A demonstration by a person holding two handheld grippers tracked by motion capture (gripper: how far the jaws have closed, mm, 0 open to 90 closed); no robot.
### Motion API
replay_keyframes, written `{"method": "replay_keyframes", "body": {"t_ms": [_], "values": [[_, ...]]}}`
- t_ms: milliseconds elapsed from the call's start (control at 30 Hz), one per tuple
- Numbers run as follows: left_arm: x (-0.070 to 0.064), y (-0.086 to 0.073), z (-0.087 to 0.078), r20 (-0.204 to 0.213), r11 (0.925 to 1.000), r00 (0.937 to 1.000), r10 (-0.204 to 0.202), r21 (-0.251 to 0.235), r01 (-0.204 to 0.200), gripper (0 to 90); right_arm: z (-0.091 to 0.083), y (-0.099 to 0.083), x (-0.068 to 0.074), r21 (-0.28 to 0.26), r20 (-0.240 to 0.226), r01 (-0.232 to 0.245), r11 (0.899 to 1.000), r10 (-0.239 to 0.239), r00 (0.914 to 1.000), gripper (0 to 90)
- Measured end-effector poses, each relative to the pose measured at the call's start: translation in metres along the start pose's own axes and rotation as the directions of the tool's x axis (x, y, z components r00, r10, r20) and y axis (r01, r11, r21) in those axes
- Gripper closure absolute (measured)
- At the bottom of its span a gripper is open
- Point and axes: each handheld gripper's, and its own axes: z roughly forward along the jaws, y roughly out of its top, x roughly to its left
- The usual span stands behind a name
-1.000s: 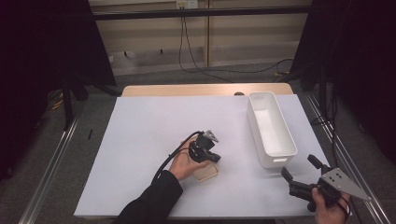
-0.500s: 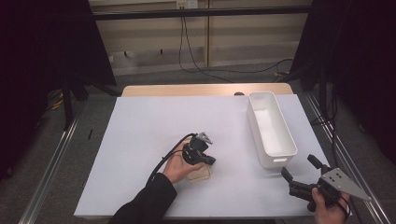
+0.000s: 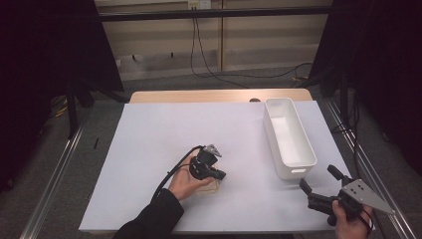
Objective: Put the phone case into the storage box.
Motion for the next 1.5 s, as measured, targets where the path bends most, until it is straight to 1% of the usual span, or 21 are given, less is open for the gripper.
{"method": "replay_keyframes", "body": {"t_ms": [200,233,267,300,333,367,400,467,633,733,800,933,967,1033,1100,1133,1167,1200,1300,1333,1500], "values": [[-0.002,-0.005,-0.004,-0.001,0.9999,0.9999,-0.010,0.011,0.010,90.0,0.000,0.000,0.000,0.001,0.001,-0.004,1.000,0.004,1.0000,0.0],[-0.002,-0.005,-0.005,-0.003,0.9997,1.0000,0.002,0.025,-0.002,90.0,0.000,0.000,0.000,0.002,0.000,-0.005,1.000,0.005,1.0000,0.0],[-0.004,-0.006,-0.005,-0.006,0.9998,0.9999,-0.016,0.013,0.016,90.0,0.000,0.000,0.000,0.002,0.000,-0.004,1.000,0.004,1.0000,0.0],[-0.003,-0.007,-0.006,-0.003,0.9997,1.0000,0.000,0.024,0.000,90.0,0.000,0.000,0.000,0.002,0.000,-0.004,1.000,0.004,1.0000,0.0],[-0.004,-0.008,-0.006,-0.005,0.9998,0.9999,-0.013,0.015,0.013,90.0,0.000,0.000,0.000,0.000,0.000,-0.004,1.000,0.004,1.0000,0.0],[-0.003,-0.009,-0.007,-0.003,0.9998,1.0000,-0.002,0.020,0.002,90.0,0.000,0.000,0.000,0.000,0.001,-0.004,1.000,0.004,1.0000,0.0],[-0.004,-0.010,-0.007,-0.002,0.9998,0.9998,-0.018,0.009,0.018,90.0,0.000,0.000,0.000,0.000,0.002,-0.005,1.000,0.005,1.0000,0.0],[-0.002,-0.012,-0.009,-0.003,0.9997,1.0000,-0.004,0.022,0.004,90.0,0.000,0.000,0.000,0.000,0.001,-0.006,1.000,0.006,1.0000,0.0],[-0.003,-0.016,-0.012,-0.003,0.9996,0.9997,-0.024,0.013,0.024,90.0,0.000,0.000,0.000,0.002,0.001,-0.006,1.000,0.006,1.0000,0.0],[-0.001,-0.018,-0.015,-0.012,0.9996,0.9999,-0.007,0.029,0.007,90.0,0.000,0.000,0.000,0.000,-0.001,-0.003,1.000,0.003,1.0000,0.0],[-0.002,-0.020,-0.016,-0.010,0.9996,0.9997,-0.023,0.018,0.024,90.0,0.000,0.000,0.000,0.000,0.000,-0.003,1.000,0.003,1.0000,0.0],[0.000,-0.023,-0.020,-0.010,0.9995,0.9996,-0.026,0.017,0.026,90.0,0.000,0.000,0.000,0.001,-0.001,-0.003,1.000,0.003,1.0000,0.0],[0.001,-0.024,-0.021,-0.011,0.9995,0.9999,-0.013,0.028,0.013,90.0,0.000,0.000,0.000,0.002,0.000,-0.004,1.000,0.004,1.0000,0.0],[0.000,-0.024,-0.021,-0.013,0.9994,0.9995,-0.028,0.019,0.028,90.0,0.000,0.000,0.001,0.002,-0.001,-0.004,1.000,0.004,1.0000,0.0],[0.001,-0.025,-0.022,-0.018,0.9993,0.9996,-0.023,0.028,0.023,90.0,0.000,0.000,0.001,0.003,-0.001,-0.004,1.000,0.004,1.0000,0.0],[0.002,-0.025,-0.024,-0.020,0.9991,0.9998,-0.003,0.042,0.004,90.0,0.000,0.000,0.001,0.004,-0.001,-0.004,1.000,0.004,1.0000,0.0],[0.001,-0.026,-0.024,-0.021,0.9993,0.9996,-0.019,0.032,0.020,90.0,0.000,0.000,0.001,0.003,-0.002,-0.005,1.000,0.005,1.0000,0.0],[0.003,-0.027,-0.025,-0.017,0.9992,0.9998,-0.009,0.040,0.010,90.0,0.000,0.000,0.001,0.003,-0.003,-0.003,1.000,0.003,1.0000,0.0],[0.004,-0.029,-0.027,-0.018,0.9992,0.9996,-0.022,0.032,0.022,90.0,0.001,0.000,0.001,0.004,-0.001,-0.004,1.000,0.004,1.0000,0.0],[0.005,-0.030,-0.028,-0.022,0.9992,0.9997,-0.007,0.040,0.008,90.0,0.001,0.000,0.001,0.004,-0.001,-0.005,1.000,0.005,1.0000,0.0],[0.008,-0.036,-0.033,-0.013,0.9993,0.9995,-0.028,0.025,0.028,90.0,0.001,0.000,0.001,0.005,-0.001,-0.004,1.000,0.004,1.0000,0.0]]}}
